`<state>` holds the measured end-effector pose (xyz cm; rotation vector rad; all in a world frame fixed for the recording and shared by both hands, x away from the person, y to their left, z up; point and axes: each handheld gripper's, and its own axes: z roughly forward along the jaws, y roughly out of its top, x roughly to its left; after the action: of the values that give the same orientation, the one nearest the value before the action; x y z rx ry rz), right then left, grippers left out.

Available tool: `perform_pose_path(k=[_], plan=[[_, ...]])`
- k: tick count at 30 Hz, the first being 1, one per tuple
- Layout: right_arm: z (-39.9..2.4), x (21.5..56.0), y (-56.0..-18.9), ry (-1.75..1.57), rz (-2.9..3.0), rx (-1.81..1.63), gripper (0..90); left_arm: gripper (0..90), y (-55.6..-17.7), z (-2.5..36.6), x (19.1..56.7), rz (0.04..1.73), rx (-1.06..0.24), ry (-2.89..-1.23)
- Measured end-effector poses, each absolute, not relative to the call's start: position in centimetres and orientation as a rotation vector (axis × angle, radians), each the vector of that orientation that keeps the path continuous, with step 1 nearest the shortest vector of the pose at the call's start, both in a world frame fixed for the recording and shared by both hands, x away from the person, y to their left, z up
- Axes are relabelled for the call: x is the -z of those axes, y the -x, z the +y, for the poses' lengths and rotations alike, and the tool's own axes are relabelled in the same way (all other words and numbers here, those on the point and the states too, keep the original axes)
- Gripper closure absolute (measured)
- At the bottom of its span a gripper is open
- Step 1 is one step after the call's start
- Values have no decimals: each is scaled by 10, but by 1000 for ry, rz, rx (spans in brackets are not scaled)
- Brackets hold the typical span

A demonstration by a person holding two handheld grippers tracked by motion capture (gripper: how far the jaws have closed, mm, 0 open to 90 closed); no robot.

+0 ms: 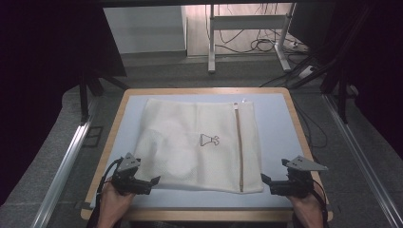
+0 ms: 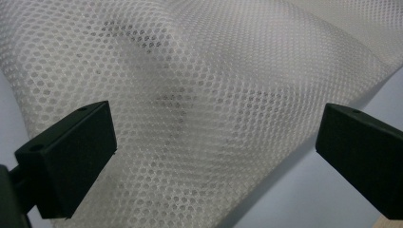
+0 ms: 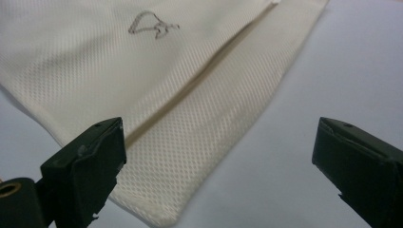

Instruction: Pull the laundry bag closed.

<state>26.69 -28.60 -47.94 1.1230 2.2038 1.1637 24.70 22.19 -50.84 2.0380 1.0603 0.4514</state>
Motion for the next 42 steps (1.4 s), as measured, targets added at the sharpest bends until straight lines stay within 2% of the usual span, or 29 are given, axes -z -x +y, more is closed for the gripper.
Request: perform_pose_path(k=[24, 42], plan=[[-297, 487, -275, -1076, 2298, -1169, 29, 0, -247, 220, 505, 1056, -511, -2003], [-293, 485, -273, -1022, 2294, -1162, 24, 1, -251, 206, 501, 1019, -420, -2003]])
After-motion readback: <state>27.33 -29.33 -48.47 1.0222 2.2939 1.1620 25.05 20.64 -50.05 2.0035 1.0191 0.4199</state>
